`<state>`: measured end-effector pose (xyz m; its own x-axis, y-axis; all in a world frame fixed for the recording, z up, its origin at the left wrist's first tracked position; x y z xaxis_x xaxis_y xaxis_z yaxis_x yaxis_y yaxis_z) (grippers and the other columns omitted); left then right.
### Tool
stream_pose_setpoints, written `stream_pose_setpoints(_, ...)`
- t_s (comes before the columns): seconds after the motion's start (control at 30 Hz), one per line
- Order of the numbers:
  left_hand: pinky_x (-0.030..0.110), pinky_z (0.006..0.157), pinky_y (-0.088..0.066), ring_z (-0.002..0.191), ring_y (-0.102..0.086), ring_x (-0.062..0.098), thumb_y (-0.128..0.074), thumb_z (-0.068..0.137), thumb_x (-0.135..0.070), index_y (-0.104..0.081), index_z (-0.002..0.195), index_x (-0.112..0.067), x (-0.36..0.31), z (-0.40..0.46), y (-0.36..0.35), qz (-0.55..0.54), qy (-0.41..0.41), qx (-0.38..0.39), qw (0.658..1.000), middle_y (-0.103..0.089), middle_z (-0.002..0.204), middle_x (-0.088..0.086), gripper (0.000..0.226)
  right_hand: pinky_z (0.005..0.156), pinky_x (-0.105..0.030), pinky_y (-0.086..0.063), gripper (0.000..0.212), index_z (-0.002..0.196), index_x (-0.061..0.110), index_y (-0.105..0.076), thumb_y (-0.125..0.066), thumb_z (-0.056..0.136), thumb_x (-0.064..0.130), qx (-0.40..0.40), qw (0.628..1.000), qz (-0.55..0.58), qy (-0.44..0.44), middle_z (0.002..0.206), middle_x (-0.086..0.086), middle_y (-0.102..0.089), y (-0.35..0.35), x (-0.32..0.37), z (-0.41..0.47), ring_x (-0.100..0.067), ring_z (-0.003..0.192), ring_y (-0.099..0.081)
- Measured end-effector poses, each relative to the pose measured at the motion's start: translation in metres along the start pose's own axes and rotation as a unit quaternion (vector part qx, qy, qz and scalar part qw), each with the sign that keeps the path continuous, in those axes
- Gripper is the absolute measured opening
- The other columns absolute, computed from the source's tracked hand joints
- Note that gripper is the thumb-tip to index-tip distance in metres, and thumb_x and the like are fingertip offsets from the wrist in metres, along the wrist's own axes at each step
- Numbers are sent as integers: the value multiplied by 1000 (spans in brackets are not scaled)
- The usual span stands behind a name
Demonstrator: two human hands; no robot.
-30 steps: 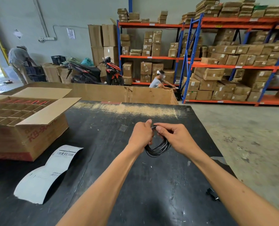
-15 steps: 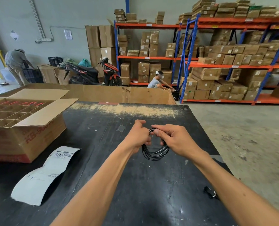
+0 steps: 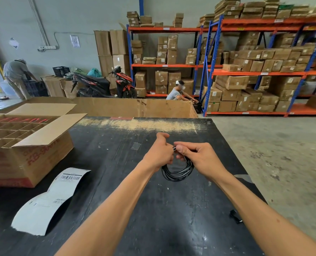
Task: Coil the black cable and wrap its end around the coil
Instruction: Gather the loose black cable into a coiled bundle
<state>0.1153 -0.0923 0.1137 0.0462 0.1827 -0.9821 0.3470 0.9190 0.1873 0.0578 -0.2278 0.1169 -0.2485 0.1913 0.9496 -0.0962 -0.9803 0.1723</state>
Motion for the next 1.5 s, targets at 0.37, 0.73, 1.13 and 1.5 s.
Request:
stream_pose_setpoints(0.37, 27, 50, -48, 53, -57, 16, -41, 102, -7, -58, 110, 3, -12, -5, -2, -222, 9, 20, 975, -61, 71, 13, 21, 62, -16, -54, 35, 76, 38, -84, -71, 96, 14, -85, 995, 14, 45, 63, 7, -75, 0, 8, 6, -2, 62, -62)
stream_pose_setpoints(0.73, 27, 79, -56, 80, -72, 19, -70, 87, -5, -74, 109, -1, -11, -30, 2, 154, -328, -177, 915, -75, 94, 9, 22, 56, -19, -55, 22, 76, 19, -82, -74, 92, 6, -138, 981, 124, -59, 62, -1, -74, 2, -8, 14, -6, 57, -63)
stream_pose_setpoints(1.13, 41, 75, -51, 83, -67, 36, -57, 89, 0, -71, 107, 3, 2, -16, -27, 324, -299, -144, 886, -72, 91, 19, 22, 62, -20, -59, 9, 91, 12, -82, -75, 92, 8, -143, 980, 103, -87, 71, -3, -78, 17, -32, 8, -7, 63, -69)
stream_pose_setpoints(1.5, 31, 70, -61, 64, -74, 20, -74, 79, -7, -75, 97, -8, 15, -1, -18, -13, -97, -74, 992, -76, 71, 7, 18, 69, -19, -58, 20, 111, 17, -80, -75, 93, 10, -98, 995, -8, 14, 84, 3, -83, 42, -33, -4, -9, 71, -74)
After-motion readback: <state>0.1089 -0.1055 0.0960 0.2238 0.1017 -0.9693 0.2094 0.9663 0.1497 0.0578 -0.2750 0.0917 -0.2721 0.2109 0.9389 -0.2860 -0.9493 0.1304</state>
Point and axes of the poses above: each hand's wrist, its own z-axis towards the middle knuckle, its own y-axis out of the back of the hand, x = y × z, the point moved 5 cm from there along z, towards the middle knuckle
